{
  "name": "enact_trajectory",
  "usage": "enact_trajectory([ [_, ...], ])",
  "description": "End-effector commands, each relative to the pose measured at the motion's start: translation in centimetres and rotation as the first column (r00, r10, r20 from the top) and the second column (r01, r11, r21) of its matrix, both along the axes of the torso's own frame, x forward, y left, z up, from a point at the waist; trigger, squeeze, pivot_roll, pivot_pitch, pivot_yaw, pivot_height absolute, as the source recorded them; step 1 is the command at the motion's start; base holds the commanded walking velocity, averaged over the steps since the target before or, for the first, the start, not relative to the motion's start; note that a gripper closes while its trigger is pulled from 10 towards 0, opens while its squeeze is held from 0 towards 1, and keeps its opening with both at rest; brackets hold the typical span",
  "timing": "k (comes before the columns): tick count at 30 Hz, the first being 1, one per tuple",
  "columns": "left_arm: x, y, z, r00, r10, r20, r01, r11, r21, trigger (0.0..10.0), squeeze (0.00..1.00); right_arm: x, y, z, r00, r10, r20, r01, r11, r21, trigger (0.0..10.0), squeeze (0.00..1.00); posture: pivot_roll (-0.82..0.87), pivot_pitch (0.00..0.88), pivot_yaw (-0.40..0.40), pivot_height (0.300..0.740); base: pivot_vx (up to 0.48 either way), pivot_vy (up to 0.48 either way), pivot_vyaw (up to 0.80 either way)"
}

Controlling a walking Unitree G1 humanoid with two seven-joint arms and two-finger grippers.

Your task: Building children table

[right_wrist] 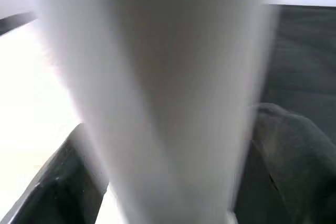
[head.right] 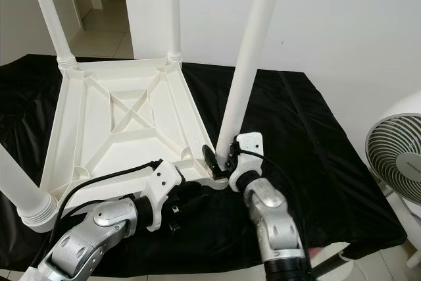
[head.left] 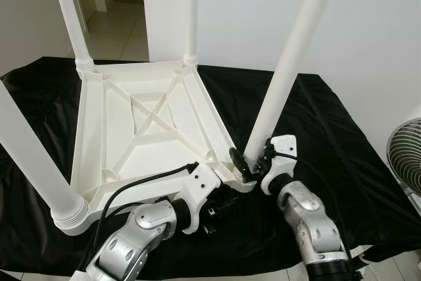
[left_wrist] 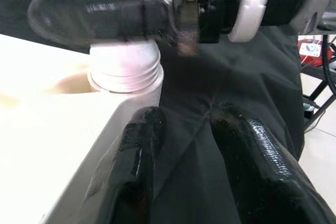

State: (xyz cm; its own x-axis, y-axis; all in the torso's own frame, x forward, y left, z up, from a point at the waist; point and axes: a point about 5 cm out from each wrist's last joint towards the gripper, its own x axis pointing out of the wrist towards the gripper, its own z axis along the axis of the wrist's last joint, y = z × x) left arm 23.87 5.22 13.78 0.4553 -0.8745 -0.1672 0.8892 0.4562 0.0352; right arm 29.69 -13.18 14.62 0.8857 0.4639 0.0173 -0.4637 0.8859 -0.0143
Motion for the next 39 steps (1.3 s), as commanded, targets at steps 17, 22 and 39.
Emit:
enact_trajectory([
  [17, 0.3, 0.0, 0.0, 1.000, -0.029, 0.007, 0.029, 0.999, 0.017, 10.0, 0.00, 3.2, -0.9, -0.7, 0.923, 0.382, -0.050, -0.384, 0.900, -0.204, 10.0, 0.00, 0.03, 0.000, -0.056, 0.740, 0.000, 0.000, 0.00],
  [22, 0.4, 0.0, 0.1, 1.000, -0.027, 0.012, 0.026, 0.999, 0.019, 10.0, 0.00, 3.9, 0.0, -1.4, 0.915, 0.397, -0.067, -0.402, 0.894, -0.196, 0.0, 0.00, 0.04, 0.000, -0.054, 0.740, 0.000, 0.000, 0.00],
  [39, 0.4, -0.1, 0.2, 1.000, -0.026, 0.010, 0.026, 1.000, 0.013, 10.0, 0.00, 4.6, -1.4, -2.7, 0.953, 0.290, -0.089, -0.302, 0.936, -0.180, 0.0, 0.00, 0.03, 0.004, -0.060, 0.740, 0.000, 0.000, 0.00],
])
